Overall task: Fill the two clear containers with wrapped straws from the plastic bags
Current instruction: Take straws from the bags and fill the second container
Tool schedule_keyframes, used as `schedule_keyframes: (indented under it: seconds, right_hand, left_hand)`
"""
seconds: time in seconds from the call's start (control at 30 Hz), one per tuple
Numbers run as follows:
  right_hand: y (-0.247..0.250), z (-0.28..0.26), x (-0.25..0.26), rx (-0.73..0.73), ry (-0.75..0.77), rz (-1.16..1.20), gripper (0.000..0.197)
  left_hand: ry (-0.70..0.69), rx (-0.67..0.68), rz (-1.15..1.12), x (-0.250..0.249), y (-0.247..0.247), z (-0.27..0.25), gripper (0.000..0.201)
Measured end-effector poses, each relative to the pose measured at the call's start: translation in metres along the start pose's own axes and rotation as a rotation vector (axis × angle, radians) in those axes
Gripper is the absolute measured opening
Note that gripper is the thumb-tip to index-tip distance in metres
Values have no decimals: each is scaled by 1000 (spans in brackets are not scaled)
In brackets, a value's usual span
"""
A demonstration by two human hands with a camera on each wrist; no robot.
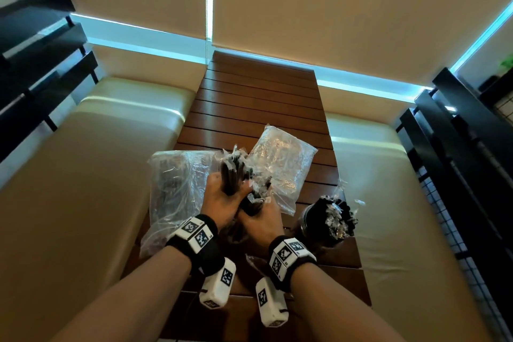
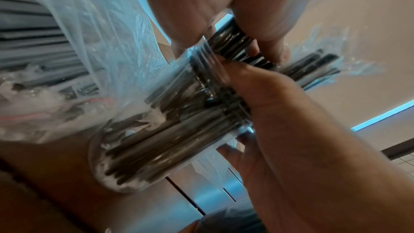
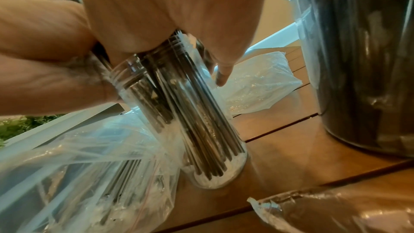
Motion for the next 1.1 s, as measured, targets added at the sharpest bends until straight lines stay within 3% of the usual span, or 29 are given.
schedule_keyframes:
  seconds: [0.13,0.2,0.27,0.33,0.4,0.47,0.6,0.8,0.9,1.0,1.1]
  right_hand:
    - [-1,-1,0,19,6,-38,54]
    - [0,-2,1,1,10,-33,53]
    - [0,-2,2,-5,-7,-20,54]
    - [0,-3,0,4,-26,-24,59]
    - [1,-3,2,14,-21,-20,67]
    - [1,-5,10,42,-12,17,68]
    - [1,-10,20,114,32,82,78]
    - [-6,-12,17,145,87,-130,88]
    - [-1,-17,31,115,126,-97,88]
    - [5,-17,32,104,107,-92,88]
    - [26,-14,40,24,-3,-16,97]
  left_hand:
    - [-134,-47,136,-26,16,5,57]
    - [-257,-111,137,-59,27,7,85]
    - [-430,-118,140,-94,29,7,98]
    - [-662,-32,234,-123,13,-2,88]
    - [-787,109,397,-124,-10,-12,62]
    - [-746,212,571,-95,-24,-14,46]
    - [-637,383,873,-29,-31,-21,77]
    - [-791,345,1045,-45,-39,-24,95]
    - [-781,423,1147,-25,-48,-28,93]
    - [-740,453,1050,-23,-45,-26,99]
    - [-570,318,646,-52,-11,-13,98]
Point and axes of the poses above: each hand's wrist, its own z-axis towards the middle knuckle, its own y-axis out of the back of the hand, x = y × z, the point moved 10 cm from there along z, towards the middle knuckle, and after that the axes turned 12 degrees about -x, right-handed, at the moved point
